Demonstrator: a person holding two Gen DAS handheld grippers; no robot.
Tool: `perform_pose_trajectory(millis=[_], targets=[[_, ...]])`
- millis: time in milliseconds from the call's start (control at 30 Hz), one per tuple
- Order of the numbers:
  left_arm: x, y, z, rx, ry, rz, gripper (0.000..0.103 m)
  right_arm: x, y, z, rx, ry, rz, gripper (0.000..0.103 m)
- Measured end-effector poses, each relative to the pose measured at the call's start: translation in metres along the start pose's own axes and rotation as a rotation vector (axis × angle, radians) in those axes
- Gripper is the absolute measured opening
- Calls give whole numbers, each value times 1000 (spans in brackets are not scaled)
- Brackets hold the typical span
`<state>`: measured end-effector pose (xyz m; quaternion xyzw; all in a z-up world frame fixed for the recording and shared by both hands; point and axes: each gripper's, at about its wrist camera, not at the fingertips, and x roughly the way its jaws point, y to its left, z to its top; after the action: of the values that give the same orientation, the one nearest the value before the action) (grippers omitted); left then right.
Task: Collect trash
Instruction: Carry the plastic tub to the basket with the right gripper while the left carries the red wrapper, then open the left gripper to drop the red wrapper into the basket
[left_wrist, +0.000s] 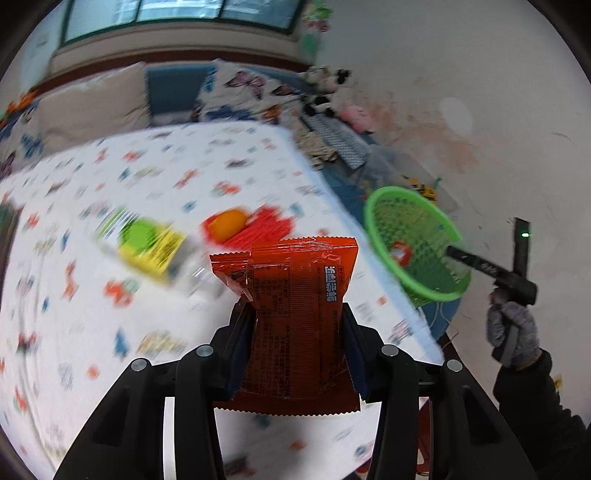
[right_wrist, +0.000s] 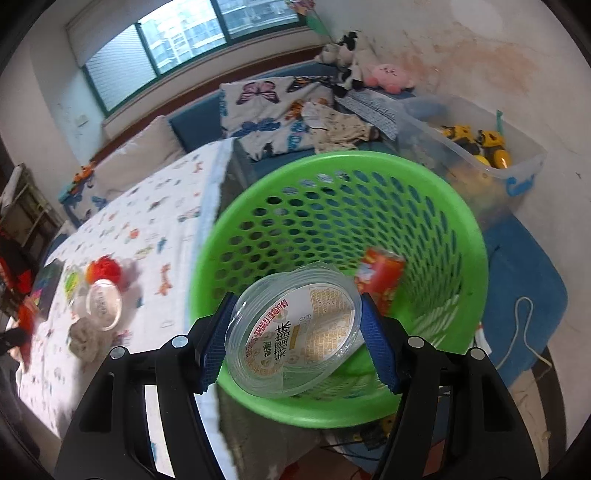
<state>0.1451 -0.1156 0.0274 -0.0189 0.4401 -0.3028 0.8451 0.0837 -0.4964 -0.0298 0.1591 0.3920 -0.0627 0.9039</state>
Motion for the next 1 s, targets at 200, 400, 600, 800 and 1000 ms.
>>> perform_pose_trajectory(millis=[200,400,600,800,1000], targets=[[32,-50,33,93,12,-85,44,0,-12,3,25,-18,2,75],[78,-103,63,161,47,-158,44,-19,-11,0,-11,-61,-18,75],[127,-148,76,204,109,-195,44,-39,-12,-8,-25,-88,-26,75],[170,-184,80,216,176,-231,46,-51,-18,-18,-11,-102,-24,75],[186,-204,79,235,187,-233,62,-56,-24,-26,6,-102,-18,75]])
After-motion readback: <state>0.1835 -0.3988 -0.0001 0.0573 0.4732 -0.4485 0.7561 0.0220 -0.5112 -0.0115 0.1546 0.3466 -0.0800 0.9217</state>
